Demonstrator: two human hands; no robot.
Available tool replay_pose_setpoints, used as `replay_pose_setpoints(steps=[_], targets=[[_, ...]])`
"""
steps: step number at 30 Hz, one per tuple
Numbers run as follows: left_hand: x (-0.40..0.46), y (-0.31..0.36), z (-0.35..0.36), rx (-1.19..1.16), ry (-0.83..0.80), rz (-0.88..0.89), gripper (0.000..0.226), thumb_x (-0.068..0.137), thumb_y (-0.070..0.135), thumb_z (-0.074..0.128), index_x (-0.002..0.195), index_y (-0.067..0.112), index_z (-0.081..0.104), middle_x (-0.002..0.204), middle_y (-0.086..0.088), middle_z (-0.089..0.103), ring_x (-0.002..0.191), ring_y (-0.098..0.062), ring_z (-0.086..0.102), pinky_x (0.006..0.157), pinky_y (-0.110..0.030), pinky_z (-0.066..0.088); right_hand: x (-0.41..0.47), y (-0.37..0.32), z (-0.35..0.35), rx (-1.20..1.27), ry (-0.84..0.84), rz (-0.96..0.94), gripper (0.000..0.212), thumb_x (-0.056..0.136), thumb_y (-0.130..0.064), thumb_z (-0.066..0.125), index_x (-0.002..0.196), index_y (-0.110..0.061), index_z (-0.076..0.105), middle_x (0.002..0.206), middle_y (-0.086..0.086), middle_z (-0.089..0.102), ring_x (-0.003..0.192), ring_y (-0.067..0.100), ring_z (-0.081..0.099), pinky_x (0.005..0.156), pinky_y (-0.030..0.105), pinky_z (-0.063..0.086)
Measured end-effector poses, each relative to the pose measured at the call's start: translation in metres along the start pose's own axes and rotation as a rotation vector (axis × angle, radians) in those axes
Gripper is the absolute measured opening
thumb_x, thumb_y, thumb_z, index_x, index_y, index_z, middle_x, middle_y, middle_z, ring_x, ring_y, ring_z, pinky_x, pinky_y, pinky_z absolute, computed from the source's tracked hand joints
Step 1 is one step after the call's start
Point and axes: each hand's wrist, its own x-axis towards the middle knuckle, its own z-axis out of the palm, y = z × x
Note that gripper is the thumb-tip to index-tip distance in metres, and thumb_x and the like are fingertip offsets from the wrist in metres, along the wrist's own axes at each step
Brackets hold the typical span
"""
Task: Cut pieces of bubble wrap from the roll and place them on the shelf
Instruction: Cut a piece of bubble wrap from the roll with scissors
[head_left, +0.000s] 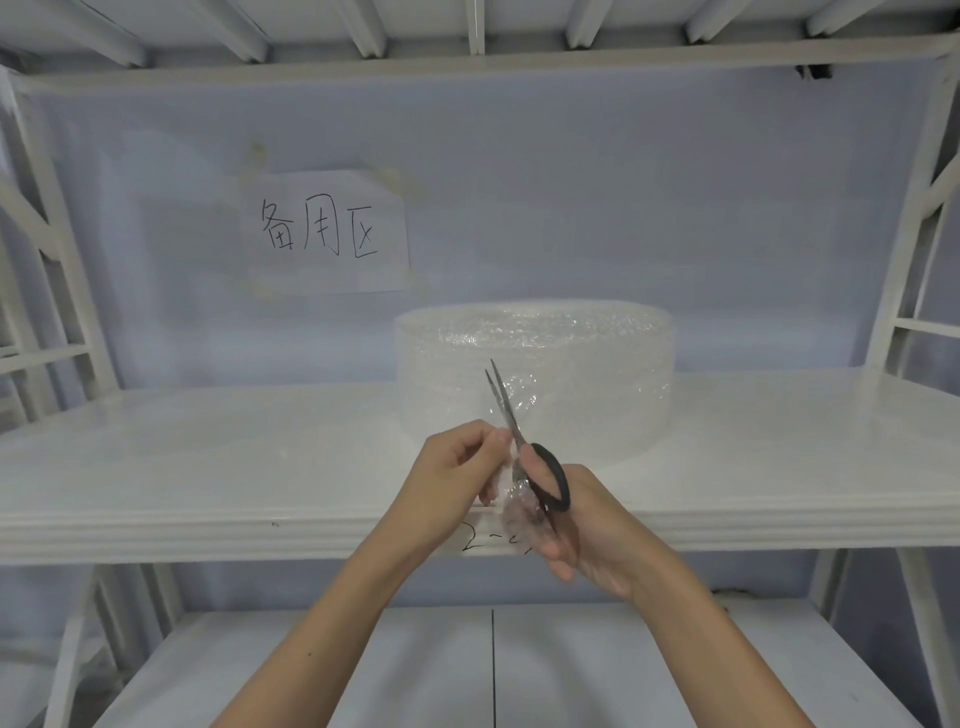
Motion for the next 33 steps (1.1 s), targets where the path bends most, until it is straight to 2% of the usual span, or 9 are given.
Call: replay_pose_setpoints(steps=[3, 5, 8, 12, 16, 20, 23, 29, 33], targets=[[-0.003, -0.002, 0.001, -0.027, 0.002, -0.01, 0.031, 0.101, 0.018, 0.052, 0.077, -0.001, 0.061, 0.06, -0.01, 0.05, 0.059, -0.017, 0.048, 0.059, -0.026, 0.044, 0.003, -0.004, 0.002, -0.019, 0.018, 0.007, 0.059, 0.074, -0.067, 0.064, 0.068, -0.009, 0.058, 0.069, 0.018, 0.044, 0.035, 0.012, 0.036, 0.03, 0.019, 0.033], [-0.004, -0.001, 0.001, -0.024, 0.003, -0.012, 0.029, 0.1, 0.017, 0.053, 0.078, 0.0, 0.064, 0.064, -0.018, 0.052, 0.06, -0.015, 0.049, 0.059, -0.024, 0.044, 0.003, -0.006, 0.004, -0.05, 0.055, 0.007, 0.057, 0.077, -0.065, 0.063, 0.066, -0.008, 0.058, 0.055, 0.012, 0.043, 0.034, 0.011, 0.034, 0.031, 0.018, 0.032], [-0.004, -0.001, 0.002, -0.012, 0.019, -0.022, 0.031, 0.1, 0.014, 0.054, 0.079, -0.008, 0.06, 0.058, -0.007, 0.048, 0.053, -0.008, 0.045, 0.055, -0.017, 0.04, 0.004, -0.007, 0.004, -0.059, 0.066, 0.004, 0.062, 0.076, -0.062, 0.062, 0.075, -0.001, 0.057, 0.051, 0.004, 0.042, 0.035, 0.012, 0.034, 0.032, 0.019, 0.032], [-0.005, -0.002, -0.001, -0.016, -0.012, -0.034, 0.032, 0.1, 0.019, 0.054, 0.078, -0.003, 0.062, 0.069, -0.022, 0.054, 0.061, -0.019, 0.048, 0.061, -0.03, 0.044, 0.006, -0.012, 0.005, -0.048, 0.014, -0.003, 0.068, 0.074, -0.066, 0.063, 0.081, 0.002, 0.056, 0.071, 0.016, 0.05, 0.038, 0.014, 0.037, 0.034, 0.021, 0.036], [-0.008, -0.004, -0.006, -0.003, -0.005, -0.035, 0.035, 0.101, 0.021, 0.052, 0.082, -0.007, 0.061, 0.075, -0.033, 0.057, 0.062, -0.021, 0.051, 0.062, -0.035, 0.046, 0.008, -0.021, 0.006, -0.119, 0.059, -0.021, 0.053, 0.08, -0.058, 0.061, 0.073, -0.006, 0.054, 0.064, 0.004, 0.05, 0.04, 0.016, 0.039, 0.038, 0.025, 0.04], [-0.011, -0.004, -0.017, -0.035, 0.076, -0.063, 0.037, 0.101, 0.021, 0.051, 0.081, -0.009, 0.06, 0.065, -0.025, 0.053, 0.055, -0.016, 0.048, 0.059, -0.03, 0.045, 0.004, -0.029, 0.013, -0.222, 0.084, -0.075, 0.046, 0.078, -0.049, 0.07, 0.062, -0.008, 0.056, 0.067, 0.004, 0.049, 0.045, 0.018, 0.048, 0.042, 0.028, 0.045], [-0.011, -0.004, -0.027, -0.052, 0.144, -0.092, 0.037, 0.1, 0.021, 0.051, 0.067, 0.005, 0.058, 0.056, -0.002, 0.05, 0.051, -0.013, 0.046, 0.058, -0.029, 0.043, -0.002, -0.041, 0.018, -0.252, 0.173, -0.177, 0.032, 0.085, -0.03, 0.071, 0.076, -0.001, 0.063, 0.071, 0.002, 0.054, 0.049, 0.016, 0.057, 0.04, 0.026, 0.048], [-0.012, -0.005, -0.036, -0.052, 0.151, -0.143, 0.036, 0.1, 0.023, 0.053, 0.067, 0.01, 0.06, 0.062, 0.001, 0.054, 0.051, -0.015, 0.048, 0.057, -0.026, 0.044, -0.017, -0.049, -0.023, -0.204, 0.446, -0.222, 0.022, 0.088, -0.02, 0.068, 0.105, -0.005, 0.067, 0.113, 0.002, 0.065, 0.068, 0.018, 0.074, 0.04, 0.023, 0.05], [-0.011, -0.004, -0.033, -0.049, 0.138, -0.153, 0.035, 0.1, 0.024, 0.053, 0.069, 0.008, 0.06, 0.062, 0.003, 0.055, 0.051, -0.016, 0.048, 0.055, -0.025, 0.044, -0.027, -0.038, -0.065, -0.219, 0.626, -0.161, 0.018, 0.086, -0.026, 0.07, 0.086, -0.008, 0.069, 0.099, 0.01, 0.072, 0.061, 0.02, 0.074, 0.043, 0.022, 0.052]])
